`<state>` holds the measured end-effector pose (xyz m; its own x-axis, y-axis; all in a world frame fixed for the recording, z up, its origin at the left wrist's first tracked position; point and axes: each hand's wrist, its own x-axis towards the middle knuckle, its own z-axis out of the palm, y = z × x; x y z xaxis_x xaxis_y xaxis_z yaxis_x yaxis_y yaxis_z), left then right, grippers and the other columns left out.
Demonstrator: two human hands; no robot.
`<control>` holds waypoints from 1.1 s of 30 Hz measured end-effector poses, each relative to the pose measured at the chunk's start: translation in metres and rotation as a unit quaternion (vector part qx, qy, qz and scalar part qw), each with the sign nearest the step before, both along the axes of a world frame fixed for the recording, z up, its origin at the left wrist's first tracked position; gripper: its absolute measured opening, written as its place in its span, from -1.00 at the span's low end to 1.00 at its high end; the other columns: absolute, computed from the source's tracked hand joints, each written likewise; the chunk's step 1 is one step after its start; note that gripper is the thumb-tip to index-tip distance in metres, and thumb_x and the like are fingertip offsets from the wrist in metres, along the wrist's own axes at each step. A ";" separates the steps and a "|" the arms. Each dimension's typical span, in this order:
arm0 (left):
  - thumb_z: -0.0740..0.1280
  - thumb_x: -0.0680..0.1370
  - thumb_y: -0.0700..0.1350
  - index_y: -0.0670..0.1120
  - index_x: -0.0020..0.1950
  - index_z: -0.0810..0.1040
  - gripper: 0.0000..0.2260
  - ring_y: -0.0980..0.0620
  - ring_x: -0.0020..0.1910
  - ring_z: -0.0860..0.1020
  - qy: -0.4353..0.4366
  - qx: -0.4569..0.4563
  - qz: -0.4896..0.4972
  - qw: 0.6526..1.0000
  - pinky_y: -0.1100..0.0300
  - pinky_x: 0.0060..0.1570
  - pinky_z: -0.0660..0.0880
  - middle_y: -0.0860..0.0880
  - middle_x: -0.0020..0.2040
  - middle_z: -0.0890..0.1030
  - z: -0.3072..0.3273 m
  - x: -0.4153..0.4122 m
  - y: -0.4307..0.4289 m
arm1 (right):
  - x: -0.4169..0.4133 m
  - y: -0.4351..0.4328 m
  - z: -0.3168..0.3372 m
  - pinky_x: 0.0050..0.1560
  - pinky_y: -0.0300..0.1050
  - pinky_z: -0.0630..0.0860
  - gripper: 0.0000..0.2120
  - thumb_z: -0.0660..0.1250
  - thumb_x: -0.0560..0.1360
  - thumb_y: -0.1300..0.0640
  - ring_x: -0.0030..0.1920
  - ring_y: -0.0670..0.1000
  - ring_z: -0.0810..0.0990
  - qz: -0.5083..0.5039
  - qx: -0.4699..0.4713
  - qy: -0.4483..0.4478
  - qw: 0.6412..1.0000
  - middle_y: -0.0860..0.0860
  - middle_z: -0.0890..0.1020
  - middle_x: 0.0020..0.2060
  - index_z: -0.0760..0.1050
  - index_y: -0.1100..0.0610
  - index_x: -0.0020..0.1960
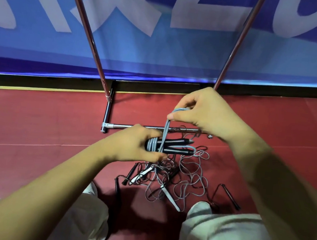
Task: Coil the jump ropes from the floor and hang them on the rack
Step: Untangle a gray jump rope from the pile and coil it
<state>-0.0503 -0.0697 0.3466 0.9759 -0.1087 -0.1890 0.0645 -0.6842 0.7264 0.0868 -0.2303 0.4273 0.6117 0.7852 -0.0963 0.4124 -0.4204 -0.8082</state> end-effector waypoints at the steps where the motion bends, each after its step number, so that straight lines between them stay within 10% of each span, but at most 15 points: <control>1: 0.40 0.47 0.21 0.01 0.13 0.59 -0.64 -0.12 -0.28 0.53 0.003 -0.034 -0.012 0.999 -0.01 -0.20 0.55 -0.09 -0.20 0.64 0.004 -0.001 -0.001 | 0.004 -0.002 -0.001 -0.49 -0.29 0.23 -0.83 0.60 0.31 0.07 -0.51 -0.12 0.29 -0.015 -0.001 -0.003 1.000 -0.10 0.44 -0.57 0.68 0.14 -0.28; 8: 0.41 0.46 -0.02 0.01 -0.01 0.58 -0.86 -0.02 -0.45 0.40 -0.009 -0.363 0.059 0.930 0.19 -0.42 0.35 -0.18 -0.26 0.56 0.020 -0.003 0.001 | 0.020 -0.007 -0.013 -0.41 -0.23 0.36 -0.92 0.49 0.43 0.17 -0.46 -0.08 0.42 -0.031 -0.021 0.012 0.999 -0.01 0.58 -0.48 0.66 0.09 -0.24; 13: 0.37 0.49 -0.13 -0.06 0.36 0.39 -0.56 -0.03 -0.47 0.35 -0.061 -0.471 0.152 0.867 0.22 -0.46 0.30 -0.27 -0.28 0.51 0.023 0.002 0.005 | 0.012 -0.001 -0.015 -0.47 -0.29 0.39 -0.80 0.41 0.52 0.01 -0.43 -0.06 0.51 0.005 -0.036 0.044 0.998 0.03 0.62 -0.40 0.66 0.13 -0.15; 27: 0.28 0.55 -0.15 -0.11 0.23 0.45 -0.75 -0.03 -0.51 0.36 -0.090 -0.514 0.300 0.798 0.20 -0.47 0.29 -0.21 -0.24 0.54 0.024 0.012 0.015 | 0.005 0.006 -0.024 -0.33 -0.18 0.53 -0.87 0.35 0.51 0.32 -0.39 0.01 0.56 0.002 -0.032 0.158 0.987 0.08 0.59 -0.39 0.63 0.24 0.03; 33: 0.30 0.58 -0.21 -0.12 0.30 0.51 -0.72 -0.03 -0.50 0.39 -0.091 -0.448 0.376 0.806 0.23 -0.45 0.32 -0.19 -0.23 0.57 0.026 0.013 0.023 | 0.001 0.006 -0.020 -0.47 -0.19 0.28 -0.93 0.35 0.55 0.22 -0.52 -0.02 0.35 -0.010 -0.051 0.140 0.989 0.07 0.51 -0.45 0.53 0.17 -0.12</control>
